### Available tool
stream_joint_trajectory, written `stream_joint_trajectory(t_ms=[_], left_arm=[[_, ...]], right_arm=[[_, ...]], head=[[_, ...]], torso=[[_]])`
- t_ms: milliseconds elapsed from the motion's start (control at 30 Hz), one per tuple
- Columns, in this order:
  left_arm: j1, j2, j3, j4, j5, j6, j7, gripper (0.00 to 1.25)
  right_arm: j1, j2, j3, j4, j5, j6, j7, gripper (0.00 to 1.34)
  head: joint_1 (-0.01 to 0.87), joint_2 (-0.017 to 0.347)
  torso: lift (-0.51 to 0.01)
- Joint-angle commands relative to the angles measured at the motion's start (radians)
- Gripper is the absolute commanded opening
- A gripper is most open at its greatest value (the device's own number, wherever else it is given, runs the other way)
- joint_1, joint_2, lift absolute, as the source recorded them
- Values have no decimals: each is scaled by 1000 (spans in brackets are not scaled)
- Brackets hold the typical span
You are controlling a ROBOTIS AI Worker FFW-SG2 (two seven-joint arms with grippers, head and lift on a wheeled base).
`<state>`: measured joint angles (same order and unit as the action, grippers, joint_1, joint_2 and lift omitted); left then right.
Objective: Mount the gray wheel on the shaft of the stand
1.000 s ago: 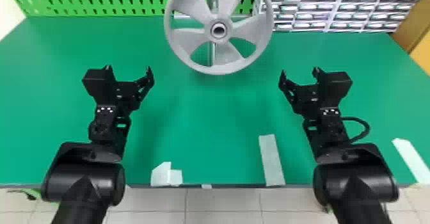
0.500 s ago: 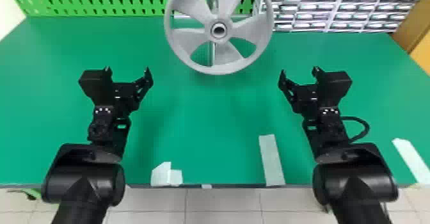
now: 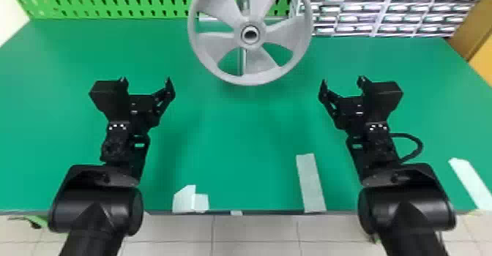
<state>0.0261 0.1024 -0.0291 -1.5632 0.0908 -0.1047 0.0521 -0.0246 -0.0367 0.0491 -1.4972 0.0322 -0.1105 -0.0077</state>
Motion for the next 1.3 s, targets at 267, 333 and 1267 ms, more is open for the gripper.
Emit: stream_joint_trajectory(t_ms=[267, 333, 1267], left_arm=[[3, 0, 3, 0, -6, -6, 0, 1042], [2, 0, 3, 0, -6, -6, 0, 1042], [2, 0, 3, 0, -10, -12, 0, 1042]], right_arm=[[0, -2, 1, 2, 0, 0, 0, 954], [0, -2, 1, 2, 0, 0, 0, 954], [2, 1, -2, 2, 0, -2, 0, 954]], head=[[865, 52], [865, 52], [865, 52]], torso=[[-101], [-101], [-101]])
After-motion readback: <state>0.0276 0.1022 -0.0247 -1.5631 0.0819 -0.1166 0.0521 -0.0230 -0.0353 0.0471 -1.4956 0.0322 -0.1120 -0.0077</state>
